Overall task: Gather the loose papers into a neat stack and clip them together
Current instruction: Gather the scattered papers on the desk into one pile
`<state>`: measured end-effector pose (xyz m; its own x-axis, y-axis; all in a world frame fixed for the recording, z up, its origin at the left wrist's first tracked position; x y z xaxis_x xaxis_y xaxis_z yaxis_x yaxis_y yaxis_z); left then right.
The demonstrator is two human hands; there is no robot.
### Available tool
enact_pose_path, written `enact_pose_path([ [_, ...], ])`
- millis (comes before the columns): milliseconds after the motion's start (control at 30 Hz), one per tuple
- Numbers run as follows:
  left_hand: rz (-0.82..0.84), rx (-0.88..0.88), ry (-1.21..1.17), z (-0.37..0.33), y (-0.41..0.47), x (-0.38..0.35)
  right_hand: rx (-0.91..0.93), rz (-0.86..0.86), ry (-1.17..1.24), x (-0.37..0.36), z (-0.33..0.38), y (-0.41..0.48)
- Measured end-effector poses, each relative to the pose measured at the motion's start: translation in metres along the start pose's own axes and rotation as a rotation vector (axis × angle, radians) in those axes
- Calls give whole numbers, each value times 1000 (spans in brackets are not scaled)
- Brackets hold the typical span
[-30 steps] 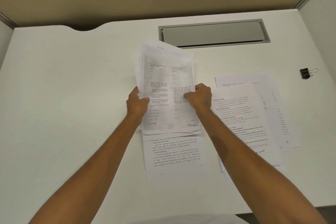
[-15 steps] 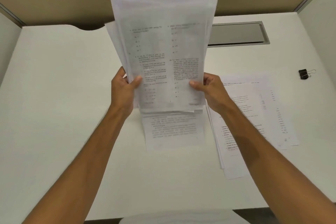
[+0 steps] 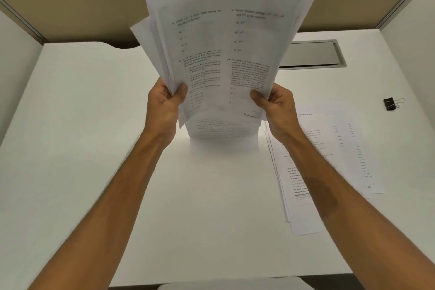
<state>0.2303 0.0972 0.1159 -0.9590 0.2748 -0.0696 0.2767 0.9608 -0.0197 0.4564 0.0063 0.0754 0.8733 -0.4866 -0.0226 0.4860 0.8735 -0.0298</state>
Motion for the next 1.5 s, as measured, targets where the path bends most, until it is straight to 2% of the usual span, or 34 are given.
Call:
enact_pose_path([
  [167,-23,2,137,1,3,4,23,56,-50,3,8,3],
  [267,-26,14,156,-2,8,13,-54,153,-52,10,16,9],
  [400,-66,215,95,19,15,29,-268,230,11,22,4,4],
  [533,-182,442,24,56,9,39,-491,347,32,35,-34,-29],
  [667,-223,565,46,95,-2,47,-642,399,35,47,-69,-64],
  [933,-213,708,82,136,-15,60,-675,361,-105,55,-99,-87],
  [1100,-183,714,43,139,-19,65,-675,311,-129,58,-100,-88],
  [1300,-237,716,2,139,-26,64,-696,267,-127,60,-99,-89],
  [1433,-149,738,-85,143,-36,59,-690,238,-127,53,-103,-95],
  [1500,-143,746,-18,147,-41,55,-695,227,-106,50,-105,-99],
])
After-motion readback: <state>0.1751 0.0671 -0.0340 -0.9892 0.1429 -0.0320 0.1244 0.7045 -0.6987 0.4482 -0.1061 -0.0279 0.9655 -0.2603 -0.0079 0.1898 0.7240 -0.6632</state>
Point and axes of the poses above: each hand's wrist, its own y-axis towards the middle knuckle, its own x-axis out of the back of the hand, z = x × y, the point moved 1 cm from there along y, towards the middle knuckle, and after that the axes turned 2 degrees about -z, right-handed, at the moved point
